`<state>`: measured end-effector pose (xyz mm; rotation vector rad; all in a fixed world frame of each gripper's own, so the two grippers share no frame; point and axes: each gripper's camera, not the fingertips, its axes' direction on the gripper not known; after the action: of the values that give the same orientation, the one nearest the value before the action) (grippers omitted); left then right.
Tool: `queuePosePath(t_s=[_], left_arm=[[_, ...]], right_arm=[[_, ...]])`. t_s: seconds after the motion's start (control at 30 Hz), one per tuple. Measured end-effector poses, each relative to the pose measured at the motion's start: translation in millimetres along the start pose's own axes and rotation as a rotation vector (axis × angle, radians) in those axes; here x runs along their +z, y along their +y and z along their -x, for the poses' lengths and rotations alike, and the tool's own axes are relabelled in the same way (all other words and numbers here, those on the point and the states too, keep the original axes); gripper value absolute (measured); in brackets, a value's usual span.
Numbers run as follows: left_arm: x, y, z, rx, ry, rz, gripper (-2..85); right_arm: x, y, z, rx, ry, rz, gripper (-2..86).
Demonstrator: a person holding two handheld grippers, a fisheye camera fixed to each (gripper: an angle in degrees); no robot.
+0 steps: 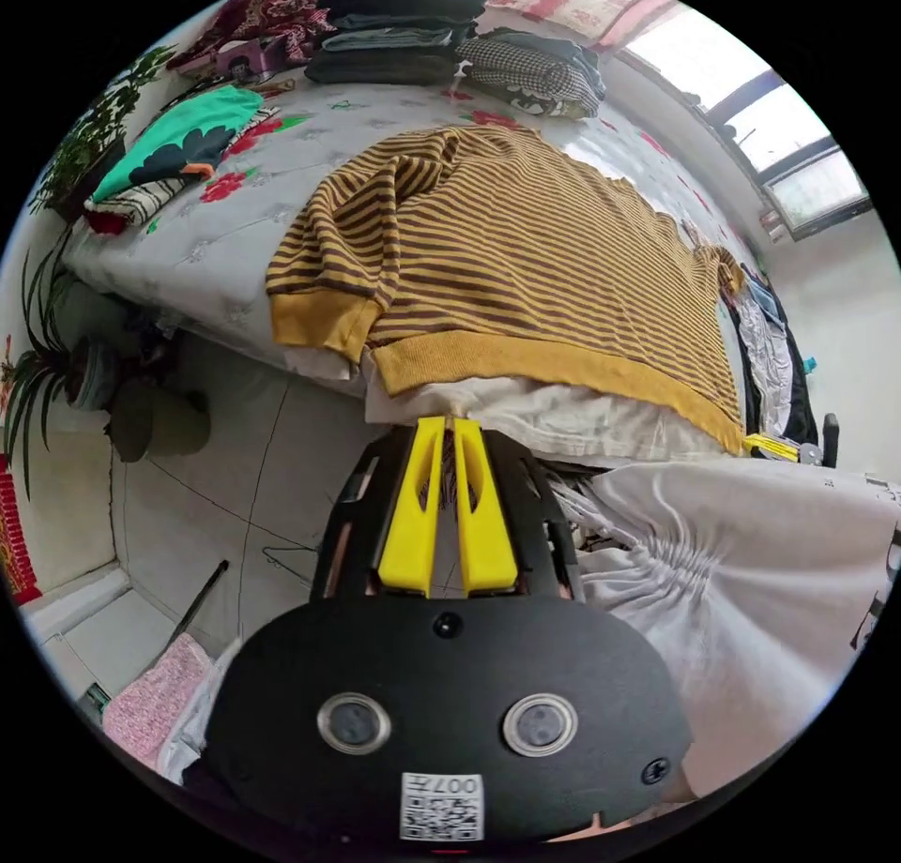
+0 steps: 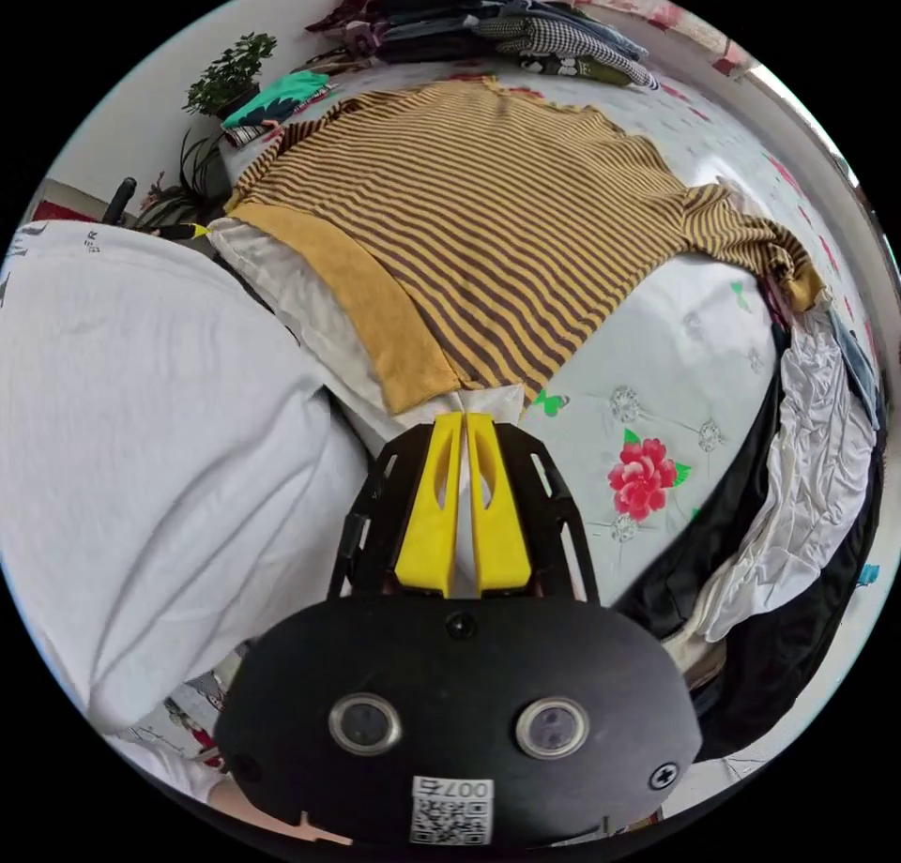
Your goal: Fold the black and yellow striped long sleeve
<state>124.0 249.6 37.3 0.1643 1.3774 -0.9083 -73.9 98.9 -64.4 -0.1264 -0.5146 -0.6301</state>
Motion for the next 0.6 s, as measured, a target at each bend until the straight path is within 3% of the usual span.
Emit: queuePosePath(t_s=[0.07,0.17,0.27,0.43,0.6], left_arm=[[5,6,15,-0.047,0.021,0.006,6.5],[-1,-3,37,-0.056,0.035,-0.054,9.5],[0,-28,57,-0.014,-0.031,-0.084,11.5],[37,-79,93,0.006,-0.083,0.023,13.5],[31,-91,138,-0.05,0.09,0.032,6.6]], right_arm=[[8,2,3,-0.002,0.053,0.054,-0.2],[-11,5,1,0.108,0.072,-0.048,-0.1],[-30,2,0,0.238,-0.034,-0.187,-0.1],[-38,-25,31,0.322,-0.176,-0.323,-0.2],[-37,-59,79,0.265,-0.156,-0.322,0.0]])
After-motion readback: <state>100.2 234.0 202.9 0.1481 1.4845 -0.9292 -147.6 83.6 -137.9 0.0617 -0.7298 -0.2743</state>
